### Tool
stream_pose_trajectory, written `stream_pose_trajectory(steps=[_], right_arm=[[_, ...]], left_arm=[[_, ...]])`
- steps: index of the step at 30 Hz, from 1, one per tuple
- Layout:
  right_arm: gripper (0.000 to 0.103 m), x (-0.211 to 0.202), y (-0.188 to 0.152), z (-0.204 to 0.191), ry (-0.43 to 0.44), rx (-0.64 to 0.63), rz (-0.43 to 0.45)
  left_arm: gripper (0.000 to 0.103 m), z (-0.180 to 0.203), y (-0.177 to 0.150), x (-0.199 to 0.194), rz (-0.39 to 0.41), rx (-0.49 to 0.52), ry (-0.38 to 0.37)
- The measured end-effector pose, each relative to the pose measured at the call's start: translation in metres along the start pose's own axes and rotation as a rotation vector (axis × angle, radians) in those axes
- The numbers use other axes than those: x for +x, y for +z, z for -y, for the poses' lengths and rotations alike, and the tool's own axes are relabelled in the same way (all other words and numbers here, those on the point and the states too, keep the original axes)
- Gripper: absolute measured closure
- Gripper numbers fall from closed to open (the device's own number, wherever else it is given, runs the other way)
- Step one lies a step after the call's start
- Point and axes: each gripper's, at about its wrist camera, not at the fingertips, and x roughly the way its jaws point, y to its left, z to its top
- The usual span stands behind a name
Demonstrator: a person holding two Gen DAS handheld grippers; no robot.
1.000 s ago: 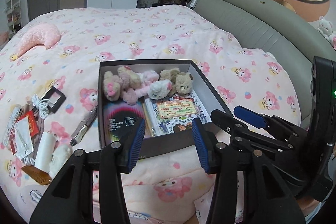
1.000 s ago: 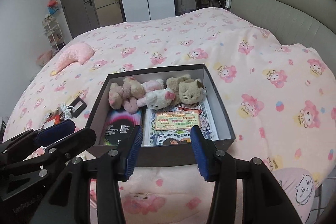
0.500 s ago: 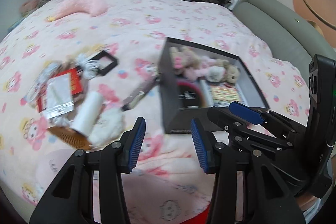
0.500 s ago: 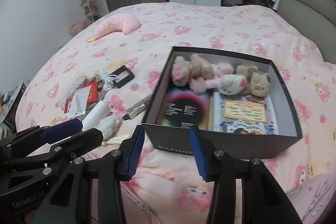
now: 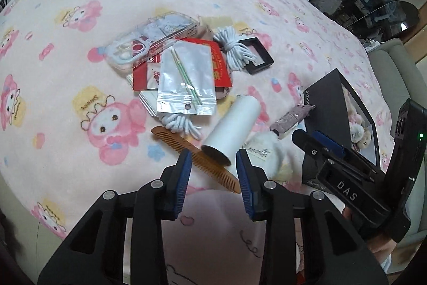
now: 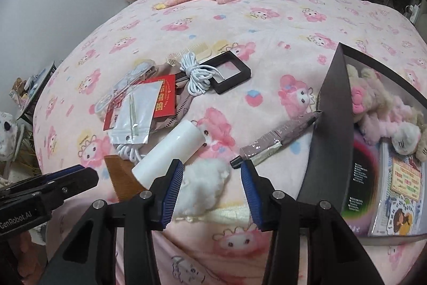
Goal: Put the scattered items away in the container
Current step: 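Lift the right gripper out of the box and return to the items, then grasp the white lint roller with the right gripper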
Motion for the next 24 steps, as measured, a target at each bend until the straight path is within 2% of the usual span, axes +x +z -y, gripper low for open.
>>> stream_pose_trajectory(steps=[6, 10, 12, 14, 16, 18, 19, 22, 24], right_arm=[[0.061, 0.037, 0.023, -0.010, 0.023, -0.033, -0.027], [0.061, 0.053, 0.040, -0.011, 0.045, -0.026, -0.013], [0.061, 0.064, 0.047, -0.011, 0.049, -0.018, -0.027], [0.061, 0.076, 0.050, -0.011, 0.048, -0.019, -0.054], [0.062, 0.086, 0.049, -0.010, 0.061, -0.016, -0.088], [0.062, 0.095, 0.046, -0.009, 0.133, 0.008, -0.136], [0.063, 0.098, 0.043, -0.010, 0.169, 0.019, -0.158], [0.064, 0.091, 0.039, -0.015, 0.175, -0.005, -0.145], [0.066, 0.082, 0.037, -0.016, 0.208, 0.004, -0.146]], left_arm=[[0.073, -0.013, 0.021, 0.035, -0.184, -0.005, -0.139], [0.073, 0.000, 0.029, 0.053, -0.272, 0.042, -0.187], [0.073, 0.004, 0.030, 0.064, -0.309, 0.054, -0.181], [0.073, 0.006, 0.030, 0.070, -0.318, 0.065, -0.154], [0.078, 0.005, 0.030, 0.072, -0.309, 0.063, -0.131], [0.082, 0.000, 0.031, 0.074, -0.295, 0.044, -0.113], [0.086, -0.003, 0.031, 0.074, -0.291, 0.028, -0.116], [0.087, -0.009, 0.034, 0.073, -0.276, -0.016, -0.178], [0.087, -0.010, 0.039, 0.073, -0.258, -0.037, -0.215]])
